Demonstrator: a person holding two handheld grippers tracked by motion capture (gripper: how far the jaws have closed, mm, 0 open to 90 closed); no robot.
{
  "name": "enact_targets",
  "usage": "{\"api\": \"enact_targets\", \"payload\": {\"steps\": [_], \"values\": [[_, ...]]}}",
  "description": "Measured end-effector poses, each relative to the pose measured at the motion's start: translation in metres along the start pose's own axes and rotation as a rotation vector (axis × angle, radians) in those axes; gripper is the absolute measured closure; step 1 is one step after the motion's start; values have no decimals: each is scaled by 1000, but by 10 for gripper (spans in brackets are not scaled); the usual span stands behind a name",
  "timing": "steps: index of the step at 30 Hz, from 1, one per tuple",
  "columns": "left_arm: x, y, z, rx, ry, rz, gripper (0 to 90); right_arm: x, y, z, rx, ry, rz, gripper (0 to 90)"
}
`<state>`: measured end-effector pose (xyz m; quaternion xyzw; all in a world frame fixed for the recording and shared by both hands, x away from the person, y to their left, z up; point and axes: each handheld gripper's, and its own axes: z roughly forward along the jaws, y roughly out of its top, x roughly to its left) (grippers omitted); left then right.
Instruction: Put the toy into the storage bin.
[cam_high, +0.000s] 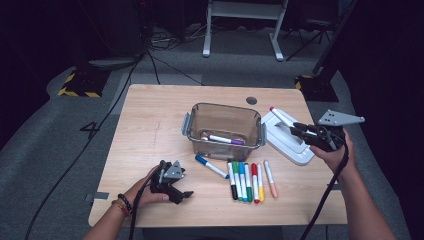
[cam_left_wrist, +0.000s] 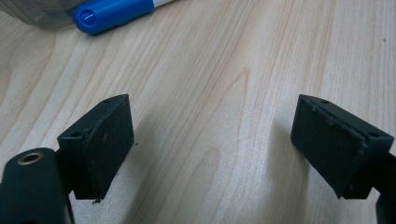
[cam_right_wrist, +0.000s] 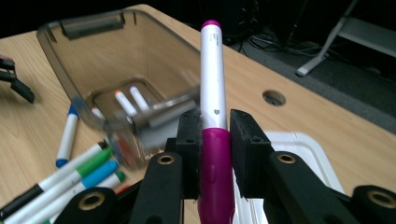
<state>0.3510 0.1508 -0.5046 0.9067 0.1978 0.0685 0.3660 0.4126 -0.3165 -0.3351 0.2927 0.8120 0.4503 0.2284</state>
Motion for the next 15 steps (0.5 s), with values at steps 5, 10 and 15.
{"api": "enact_targets", "payload": {"steps": [5,10,15], "values": [[0,0,0,0,0,0,136,7,27,19,-4,43,-39,750],[0,0,0,0,0,0,137,20,45,43,16,98,-83,750],[0,0,0,0,0,0,137,34,59,68,39,167,-133,750]]}}
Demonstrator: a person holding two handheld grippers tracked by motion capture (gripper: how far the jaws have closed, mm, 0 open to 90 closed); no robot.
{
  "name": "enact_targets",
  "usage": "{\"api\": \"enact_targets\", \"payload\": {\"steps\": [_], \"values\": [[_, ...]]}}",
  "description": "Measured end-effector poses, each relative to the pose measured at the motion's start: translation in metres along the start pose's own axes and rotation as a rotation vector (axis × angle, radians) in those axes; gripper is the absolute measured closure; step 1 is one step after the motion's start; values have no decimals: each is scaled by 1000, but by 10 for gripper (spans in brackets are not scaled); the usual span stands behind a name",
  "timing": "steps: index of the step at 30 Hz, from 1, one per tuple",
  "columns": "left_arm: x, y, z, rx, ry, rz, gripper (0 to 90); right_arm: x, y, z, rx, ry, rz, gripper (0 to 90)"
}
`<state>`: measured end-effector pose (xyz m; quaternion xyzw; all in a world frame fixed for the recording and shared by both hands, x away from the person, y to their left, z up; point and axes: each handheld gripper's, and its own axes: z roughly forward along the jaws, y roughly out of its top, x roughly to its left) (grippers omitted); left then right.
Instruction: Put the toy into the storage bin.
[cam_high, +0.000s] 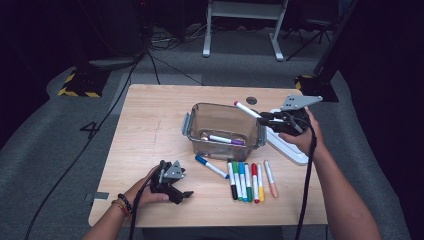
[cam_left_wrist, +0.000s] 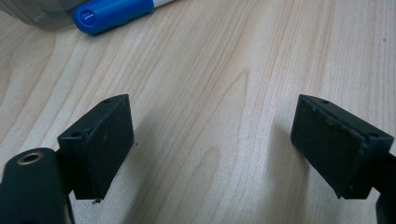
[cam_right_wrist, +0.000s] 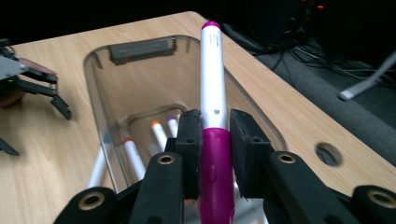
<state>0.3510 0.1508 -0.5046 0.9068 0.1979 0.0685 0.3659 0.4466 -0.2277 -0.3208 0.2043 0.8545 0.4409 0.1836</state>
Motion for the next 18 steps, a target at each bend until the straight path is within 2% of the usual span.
{"api": "enact_targets", "payload": {"steps": [6,13,18], "values": [[0,0,0,0,0,0,136,10,11,27,59,68,-64,750],[0,0,0,0,0,0,137,16,15,52,102,130,-93,750],[0,0,0,-1,1,-1,137,22,17,69,143,176,-131,750]]}}
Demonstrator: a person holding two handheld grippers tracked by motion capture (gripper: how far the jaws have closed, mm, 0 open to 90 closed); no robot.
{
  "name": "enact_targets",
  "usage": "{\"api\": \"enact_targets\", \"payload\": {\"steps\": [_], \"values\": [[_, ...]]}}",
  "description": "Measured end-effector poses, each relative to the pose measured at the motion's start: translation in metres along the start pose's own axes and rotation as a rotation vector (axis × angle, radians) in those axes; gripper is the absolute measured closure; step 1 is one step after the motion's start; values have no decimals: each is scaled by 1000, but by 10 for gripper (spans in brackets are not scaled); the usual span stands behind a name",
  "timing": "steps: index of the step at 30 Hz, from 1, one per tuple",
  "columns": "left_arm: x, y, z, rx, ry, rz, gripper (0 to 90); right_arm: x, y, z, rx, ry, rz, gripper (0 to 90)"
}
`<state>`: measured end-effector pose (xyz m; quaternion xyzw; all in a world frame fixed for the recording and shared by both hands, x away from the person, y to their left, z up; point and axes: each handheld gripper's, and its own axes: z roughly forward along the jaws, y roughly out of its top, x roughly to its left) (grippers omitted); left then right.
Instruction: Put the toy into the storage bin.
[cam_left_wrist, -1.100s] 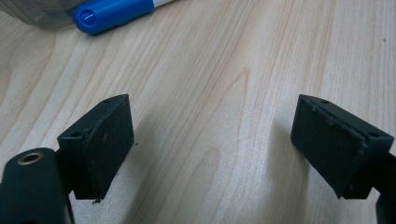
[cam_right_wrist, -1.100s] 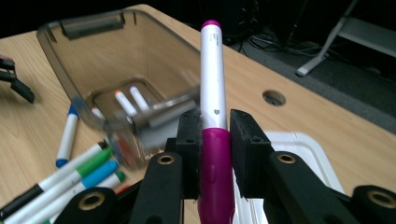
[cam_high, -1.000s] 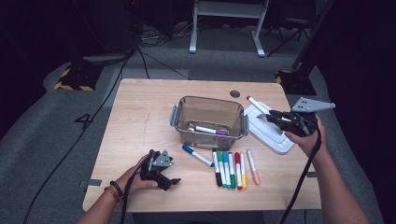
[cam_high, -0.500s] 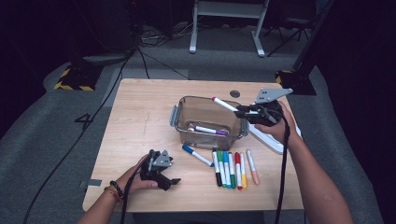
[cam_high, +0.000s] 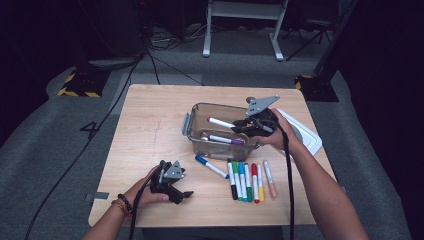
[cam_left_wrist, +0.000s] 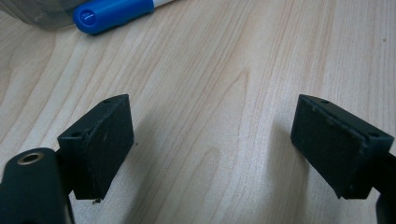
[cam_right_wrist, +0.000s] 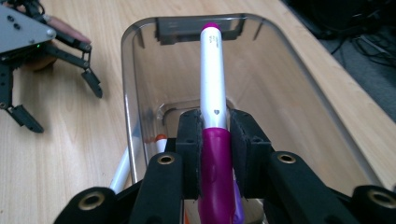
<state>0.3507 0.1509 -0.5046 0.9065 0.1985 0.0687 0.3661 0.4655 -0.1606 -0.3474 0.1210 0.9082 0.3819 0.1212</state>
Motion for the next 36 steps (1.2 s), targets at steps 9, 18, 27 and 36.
{"api": "enact_targets", "payload": {"steps": [9,18,27,36], "values": [[0,0,0,0,0,0,137,-3,0,29,121,81,-45,749],[0,0,0,0,0,0,137,-10,-7,44,218,112,-53,748],[0,0,0,0,0,0,137,-11,-11,54,302,127,-59,746],[0,0,0,-1,1,0,136,-13,-14,54,304,114,-31,670]]}}
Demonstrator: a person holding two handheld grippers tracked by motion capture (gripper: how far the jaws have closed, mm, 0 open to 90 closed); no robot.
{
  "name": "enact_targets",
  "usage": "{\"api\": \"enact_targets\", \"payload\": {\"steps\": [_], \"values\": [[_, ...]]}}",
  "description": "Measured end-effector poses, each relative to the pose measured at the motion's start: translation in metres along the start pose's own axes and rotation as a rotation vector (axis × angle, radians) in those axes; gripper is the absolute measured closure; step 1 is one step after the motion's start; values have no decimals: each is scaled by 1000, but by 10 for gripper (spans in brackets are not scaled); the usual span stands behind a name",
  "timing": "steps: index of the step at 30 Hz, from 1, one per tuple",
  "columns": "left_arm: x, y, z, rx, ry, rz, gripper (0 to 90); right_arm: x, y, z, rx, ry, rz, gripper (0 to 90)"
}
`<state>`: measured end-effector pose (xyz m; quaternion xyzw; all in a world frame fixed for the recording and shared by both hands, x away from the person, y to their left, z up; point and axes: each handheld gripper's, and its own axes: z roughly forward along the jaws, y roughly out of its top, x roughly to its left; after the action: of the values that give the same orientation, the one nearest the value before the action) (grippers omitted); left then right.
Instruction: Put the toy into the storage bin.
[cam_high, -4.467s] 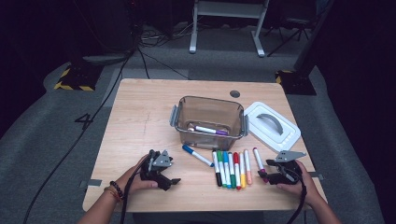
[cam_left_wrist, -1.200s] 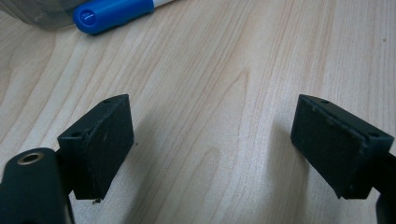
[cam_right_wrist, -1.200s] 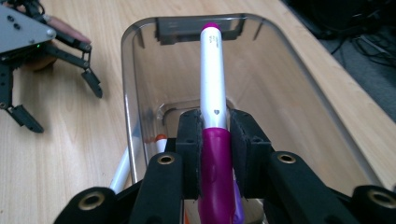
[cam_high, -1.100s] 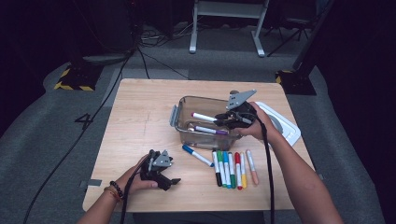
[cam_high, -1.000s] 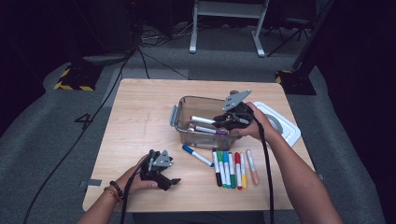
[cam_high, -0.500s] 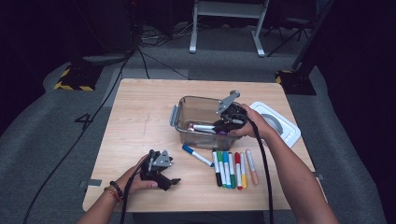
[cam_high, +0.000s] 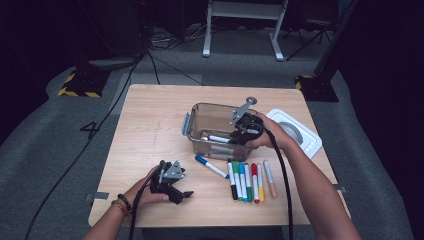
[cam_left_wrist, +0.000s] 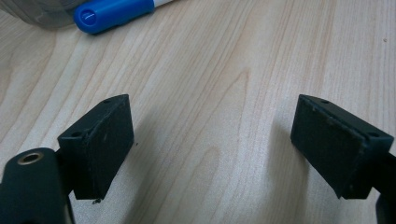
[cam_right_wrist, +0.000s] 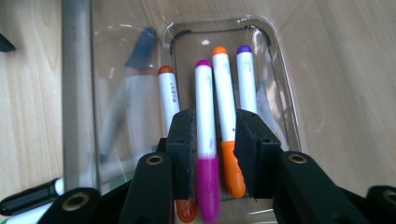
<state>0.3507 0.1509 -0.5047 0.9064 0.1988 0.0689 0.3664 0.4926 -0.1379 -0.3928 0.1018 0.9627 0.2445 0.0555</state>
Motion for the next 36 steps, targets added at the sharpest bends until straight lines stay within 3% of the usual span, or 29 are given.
{"api": "enact_targets", "payload": {"steps": [4,10,17,19,21,24,27,31,36], "values": [[0,0,0,0,0,0,137,-2,-2,-3,-20,-21,13,633],[0,0,0,0,0,0,137,-3,-9,-22,-111,-64,61,551],[0,0,0,0,0,0,137,10,-26,-68,-227,-229,128,420],[0,0,0,0,0,0,137,15,-39,-87,-290,-258,178,411],[0,0,0,0,0,0,137,21,-53,-100,-315,-298,194,388],[0,0,0,0,0,0,137,32,-73,-112,-302,-373,205,355],[0,0,0,0,0,1,137,41,-95,-119,-307,-402,228,329],[0,0,0,0,0,0,137,55,-124,-120,-314,-432,258,313],[0,0,0,0,0,0,137,70,-157,-103,-299,-413,284,312]]}}
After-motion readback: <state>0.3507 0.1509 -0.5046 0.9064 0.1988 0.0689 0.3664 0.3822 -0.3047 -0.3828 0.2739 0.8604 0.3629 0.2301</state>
